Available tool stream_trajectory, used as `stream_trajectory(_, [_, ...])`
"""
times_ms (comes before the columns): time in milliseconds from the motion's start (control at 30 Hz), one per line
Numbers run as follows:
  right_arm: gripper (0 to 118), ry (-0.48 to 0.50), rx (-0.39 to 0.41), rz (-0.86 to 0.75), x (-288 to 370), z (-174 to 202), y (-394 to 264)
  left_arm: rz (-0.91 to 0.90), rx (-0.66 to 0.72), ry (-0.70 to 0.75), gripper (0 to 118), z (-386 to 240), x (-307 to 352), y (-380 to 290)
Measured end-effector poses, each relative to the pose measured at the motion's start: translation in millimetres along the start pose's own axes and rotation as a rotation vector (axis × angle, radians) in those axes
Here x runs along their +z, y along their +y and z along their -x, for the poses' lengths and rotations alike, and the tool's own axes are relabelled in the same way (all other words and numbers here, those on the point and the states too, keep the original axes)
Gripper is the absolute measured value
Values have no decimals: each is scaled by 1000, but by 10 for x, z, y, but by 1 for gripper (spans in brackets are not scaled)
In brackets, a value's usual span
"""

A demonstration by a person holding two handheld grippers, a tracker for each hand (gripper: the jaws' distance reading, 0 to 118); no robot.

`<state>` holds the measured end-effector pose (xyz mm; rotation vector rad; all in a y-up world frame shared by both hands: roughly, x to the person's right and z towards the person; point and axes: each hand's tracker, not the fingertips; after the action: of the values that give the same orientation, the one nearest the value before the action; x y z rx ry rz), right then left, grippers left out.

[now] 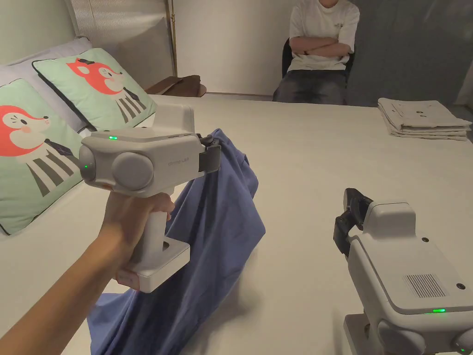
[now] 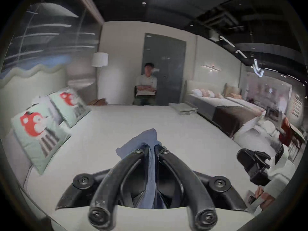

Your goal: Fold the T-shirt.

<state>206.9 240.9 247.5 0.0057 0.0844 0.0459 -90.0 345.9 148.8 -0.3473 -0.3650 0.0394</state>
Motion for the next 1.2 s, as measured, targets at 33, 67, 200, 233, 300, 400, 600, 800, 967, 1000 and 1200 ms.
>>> stream_trajectory(33, [0,-22,1,-4,43,-98,14,-5,-26,-24,3,-118,-81,41])
stream_trajectory(67, [0,-46,4,-7,85,-191,26,-14,-39,-41,3,-230,-155,67])
stream_trajectory(200, [0,-135,18,-13,223,-511,30,5,-44,-158,3,-595,-443,65])
stream_trajectory(233, [0,-152,17,-11,254,-591,27,17,-41,-182,3,-693,-522,51])
stream_trajectory(300, [0,-190,14,-8,322,-735,18,31,-55,-226,3,-868,-653,0])
stream_trajectory(400, [0,-237,16,-1,422,-913,0,66,-55,-299,3,-1094,-824,-116])
stream_trajectory(600, [0,-298,11,20,562,-1126,-86,172,-66,-387,3,-1333,-1131,-645])
stream_trajectory(800, [0,-312,-4,52,604,-1148,-218,410,-75,-378,3,-1267,-1426,-1601])
stream_trajectory(967, [0,-292,-3,79,587,-1073,-308,558,-109,-278,3,-1069,-1634,-2251])
stream_trajectory(1000, [0,-288,-3,83,582,-1058,-320,591,-112,-275,3,-1023,-1684,-2325])
stream_trajectory(1200, [0,-265,-6,104,556,-986,-372,626,-27,-250,4,-781,-1847,-2383])
